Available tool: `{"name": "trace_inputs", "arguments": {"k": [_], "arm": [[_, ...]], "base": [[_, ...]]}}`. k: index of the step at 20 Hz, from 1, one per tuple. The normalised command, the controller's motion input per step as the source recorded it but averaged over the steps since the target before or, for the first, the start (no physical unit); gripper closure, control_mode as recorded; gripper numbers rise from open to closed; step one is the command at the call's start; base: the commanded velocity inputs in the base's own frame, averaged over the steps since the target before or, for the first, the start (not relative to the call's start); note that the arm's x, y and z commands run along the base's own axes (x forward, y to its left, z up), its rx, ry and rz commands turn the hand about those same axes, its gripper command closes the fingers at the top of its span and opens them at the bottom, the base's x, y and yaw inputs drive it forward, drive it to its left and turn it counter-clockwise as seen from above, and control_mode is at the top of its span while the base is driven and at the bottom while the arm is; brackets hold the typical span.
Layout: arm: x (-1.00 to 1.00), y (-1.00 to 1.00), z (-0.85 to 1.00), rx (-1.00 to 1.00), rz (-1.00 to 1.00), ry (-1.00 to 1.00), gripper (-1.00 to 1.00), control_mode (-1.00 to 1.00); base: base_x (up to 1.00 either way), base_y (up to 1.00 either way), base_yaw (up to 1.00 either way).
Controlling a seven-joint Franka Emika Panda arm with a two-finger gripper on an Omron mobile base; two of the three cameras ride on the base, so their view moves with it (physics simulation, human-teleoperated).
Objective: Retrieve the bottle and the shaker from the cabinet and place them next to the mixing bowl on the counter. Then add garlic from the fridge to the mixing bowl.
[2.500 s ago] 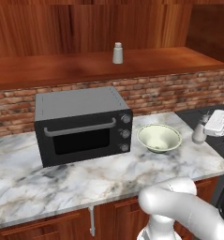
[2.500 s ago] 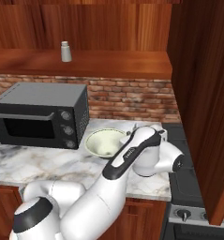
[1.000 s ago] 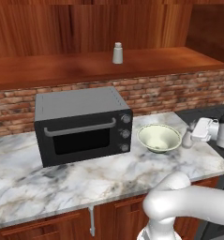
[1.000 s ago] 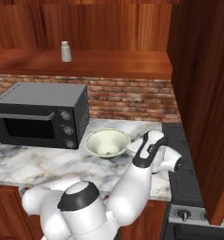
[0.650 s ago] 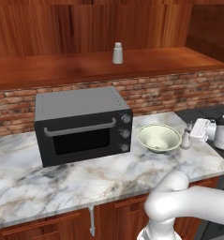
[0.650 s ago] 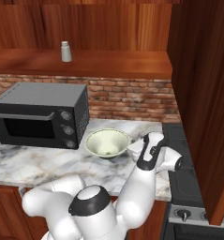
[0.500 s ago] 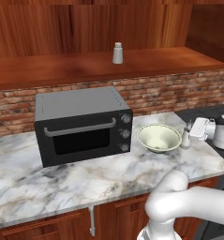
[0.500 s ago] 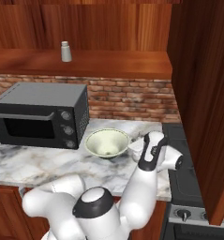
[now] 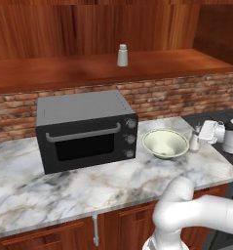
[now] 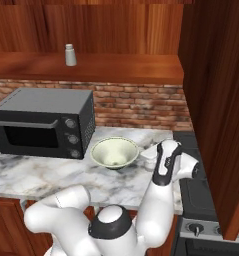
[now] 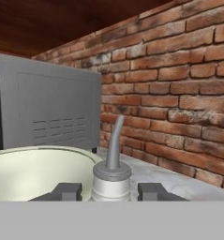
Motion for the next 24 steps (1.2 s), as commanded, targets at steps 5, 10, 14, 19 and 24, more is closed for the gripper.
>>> {"name": "trace_inputs", "arguments": {"k": [5, 10, 14, 19, 24], "arm": [[0.00, -0.08, -0.03, 0.00, 0.04, 0.00, 1.00, -1.00], [0.00, 0.00, -0.21, 0.00, 0.02, 0.00, 1.00, -1.00], [0.00, 0.00, -0.29, -0.01, 0.04, -0.05, 1.00, -1.00], [0.00, 0.00, -0.32, -0.03, 0.05, -0.14, 1.00, -1.00], [0.00, 0.00, -0.32, -0.02, 0.02, -0.05, 1.00, -1.00]], "base": [[0.00, 0.00, 0.00], [0.00, 0.00, 0.00], [0.00, 0.00, 0.00], [0.00, 0.00, 0.00], [0.00, 0.00, 0.00]]}}
